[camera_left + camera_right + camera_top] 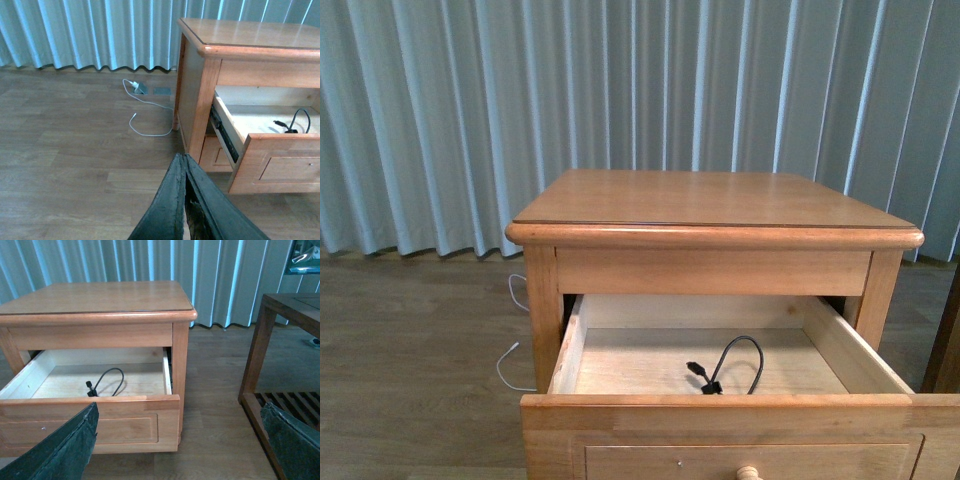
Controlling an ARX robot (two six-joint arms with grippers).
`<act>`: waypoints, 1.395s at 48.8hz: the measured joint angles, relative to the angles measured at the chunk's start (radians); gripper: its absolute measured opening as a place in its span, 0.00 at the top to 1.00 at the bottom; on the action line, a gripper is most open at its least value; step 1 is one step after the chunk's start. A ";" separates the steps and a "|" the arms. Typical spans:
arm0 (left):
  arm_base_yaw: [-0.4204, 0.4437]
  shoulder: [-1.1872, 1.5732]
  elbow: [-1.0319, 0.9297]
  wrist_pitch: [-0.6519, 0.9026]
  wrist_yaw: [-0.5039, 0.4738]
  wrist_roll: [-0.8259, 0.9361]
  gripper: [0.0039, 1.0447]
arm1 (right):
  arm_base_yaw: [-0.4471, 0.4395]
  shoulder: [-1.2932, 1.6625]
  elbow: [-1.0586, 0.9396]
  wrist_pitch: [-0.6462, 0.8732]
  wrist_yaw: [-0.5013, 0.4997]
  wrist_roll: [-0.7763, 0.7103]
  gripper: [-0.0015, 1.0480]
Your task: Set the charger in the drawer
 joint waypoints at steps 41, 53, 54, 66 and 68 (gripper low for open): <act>0.000 -0.005 0.000 0.000 0.000 0.000 0.15 | 0.040 0.351 0.101 -0.216 -0.053 0.011 0.08; 0.000 -0.005 0.000 0.000 0.000 0.003 0.05 | 0.193 0.793 0.175 0.026 0.035 0.048 0.08; 0.000 -0.005 0.000 0.000 0.000 0.003 0.05 | 0.206 0.827 0.185 0.048 0.044 0.055 0.08; 0.000 -0.005 0.000 0.000 0.001 0.003 0.05 | 0.314 1.226 0.332 0.251 0.122 0.132 0.08; 0.000 -0.005 0.000 0.000 0.000 0.003 0.05 | 0.325 1.294 0.363 0.280 0.139 0.146 0.08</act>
